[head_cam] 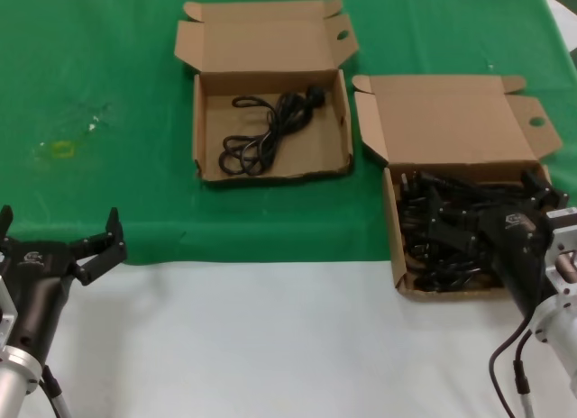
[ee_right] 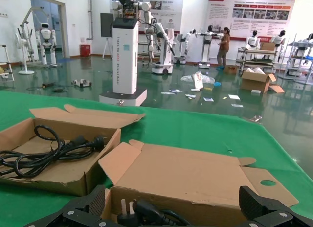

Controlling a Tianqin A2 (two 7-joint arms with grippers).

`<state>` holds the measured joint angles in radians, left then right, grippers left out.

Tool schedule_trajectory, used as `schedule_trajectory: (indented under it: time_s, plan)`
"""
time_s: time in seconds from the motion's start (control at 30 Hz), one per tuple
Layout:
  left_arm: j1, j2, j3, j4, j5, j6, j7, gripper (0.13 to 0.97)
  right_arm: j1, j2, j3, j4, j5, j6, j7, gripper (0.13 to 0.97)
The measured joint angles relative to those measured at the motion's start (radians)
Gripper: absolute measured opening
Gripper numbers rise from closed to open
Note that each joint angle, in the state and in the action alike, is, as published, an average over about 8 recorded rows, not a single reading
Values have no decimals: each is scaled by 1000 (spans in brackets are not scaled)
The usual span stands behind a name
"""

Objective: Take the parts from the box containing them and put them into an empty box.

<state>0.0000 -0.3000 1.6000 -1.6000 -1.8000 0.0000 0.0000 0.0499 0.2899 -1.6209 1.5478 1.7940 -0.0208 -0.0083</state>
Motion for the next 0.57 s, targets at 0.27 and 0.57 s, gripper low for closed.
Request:
schedule_trajectory:
  time_s: [0.27, 0.57]
  plan:
    - [0, 0, 0, 0, 0, 0, 0, 966, 0, 0, 0, 0, 0, 0, 0, 966]
    - [0, 0, 0, 0, 0, 0, 0, 966, 0, 0, 0, 0, 0, 0, 0, 966]
